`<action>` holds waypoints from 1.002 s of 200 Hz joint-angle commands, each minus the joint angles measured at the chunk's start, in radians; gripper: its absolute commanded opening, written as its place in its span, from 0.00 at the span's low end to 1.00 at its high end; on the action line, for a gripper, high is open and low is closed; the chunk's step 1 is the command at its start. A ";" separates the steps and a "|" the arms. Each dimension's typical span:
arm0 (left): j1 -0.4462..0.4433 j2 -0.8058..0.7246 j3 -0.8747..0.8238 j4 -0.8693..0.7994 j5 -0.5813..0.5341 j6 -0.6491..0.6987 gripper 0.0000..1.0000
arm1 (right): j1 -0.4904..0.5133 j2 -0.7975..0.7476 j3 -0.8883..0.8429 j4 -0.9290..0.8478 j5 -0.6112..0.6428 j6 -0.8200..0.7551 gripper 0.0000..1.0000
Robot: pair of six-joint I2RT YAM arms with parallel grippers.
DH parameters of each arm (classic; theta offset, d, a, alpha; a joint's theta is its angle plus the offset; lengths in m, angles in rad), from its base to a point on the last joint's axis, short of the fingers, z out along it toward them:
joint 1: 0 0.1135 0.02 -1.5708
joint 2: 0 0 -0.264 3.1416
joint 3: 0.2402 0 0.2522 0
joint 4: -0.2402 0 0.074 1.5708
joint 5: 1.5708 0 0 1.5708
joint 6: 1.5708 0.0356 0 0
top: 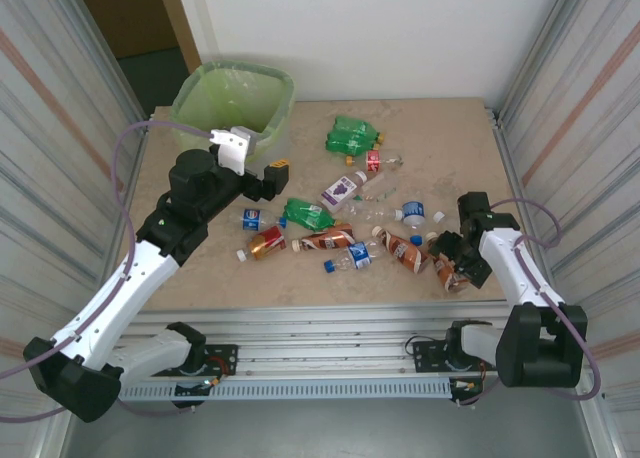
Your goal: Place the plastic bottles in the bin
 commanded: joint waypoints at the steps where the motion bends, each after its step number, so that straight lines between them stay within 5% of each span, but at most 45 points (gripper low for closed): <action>1: -0.004 -0.005 -0.011 0.011 -0.024 0.016 0.99 | -0.009 0.014 -0.019 0.009 -0.028 0.011 0.90; 87: 0.003 -0.003 -0.014 0.013 -0.027 0.000 0.99 | -0.005 0.040 -0.033 0.049 -0.064 0.003 0.75; 200: 0.007 -0.002 -0.010 0.019 -0.020 -0.021 0.99 | 0.031 0.128 -0.024 0.118 -0.062 -0.025 0.75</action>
